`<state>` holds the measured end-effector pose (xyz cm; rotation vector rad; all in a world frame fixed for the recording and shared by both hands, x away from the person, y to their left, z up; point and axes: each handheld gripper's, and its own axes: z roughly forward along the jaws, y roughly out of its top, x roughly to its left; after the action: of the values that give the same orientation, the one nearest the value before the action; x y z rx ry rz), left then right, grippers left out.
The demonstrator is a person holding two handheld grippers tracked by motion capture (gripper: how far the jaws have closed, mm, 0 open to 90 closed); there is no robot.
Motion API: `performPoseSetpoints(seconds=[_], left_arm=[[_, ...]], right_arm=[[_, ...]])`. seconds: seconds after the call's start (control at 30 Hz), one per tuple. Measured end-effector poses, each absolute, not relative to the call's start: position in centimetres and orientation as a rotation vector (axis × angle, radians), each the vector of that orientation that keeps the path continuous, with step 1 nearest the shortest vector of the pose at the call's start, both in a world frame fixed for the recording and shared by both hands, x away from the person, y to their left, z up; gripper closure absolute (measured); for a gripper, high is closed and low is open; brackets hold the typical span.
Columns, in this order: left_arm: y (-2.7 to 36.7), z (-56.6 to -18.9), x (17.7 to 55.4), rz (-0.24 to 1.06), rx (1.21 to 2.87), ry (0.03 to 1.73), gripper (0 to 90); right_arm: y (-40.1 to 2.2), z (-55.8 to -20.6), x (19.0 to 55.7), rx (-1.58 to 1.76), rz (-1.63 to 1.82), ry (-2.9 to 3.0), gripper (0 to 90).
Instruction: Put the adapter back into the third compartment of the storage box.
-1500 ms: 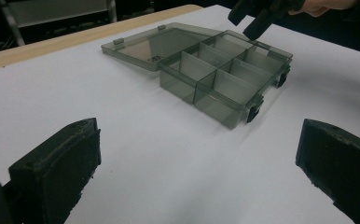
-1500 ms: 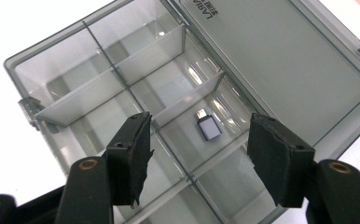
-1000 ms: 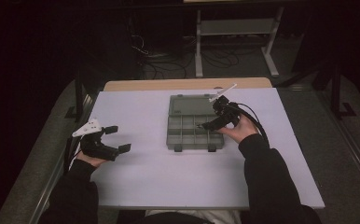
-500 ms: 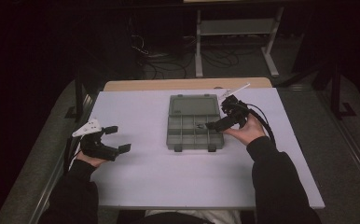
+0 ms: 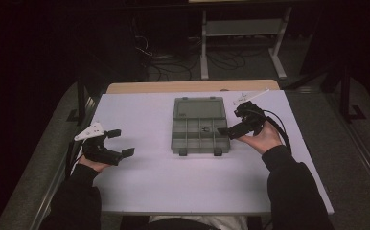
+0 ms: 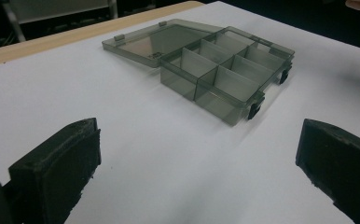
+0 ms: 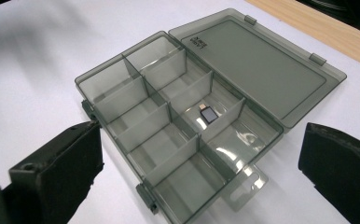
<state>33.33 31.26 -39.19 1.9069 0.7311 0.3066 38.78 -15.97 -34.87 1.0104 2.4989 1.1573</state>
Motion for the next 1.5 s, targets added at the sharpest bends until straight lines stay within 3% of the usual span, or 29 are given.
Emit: performPoseSetpoints(seconds=[1.5], left_arm=[[31.4, -39.1, 33.1, 0.317, 1.900, 0.738, 0.0]], right_arm=[[-23.5, -38.6, 32.4, 1.099, 1.300, 2.261, 0.0]])
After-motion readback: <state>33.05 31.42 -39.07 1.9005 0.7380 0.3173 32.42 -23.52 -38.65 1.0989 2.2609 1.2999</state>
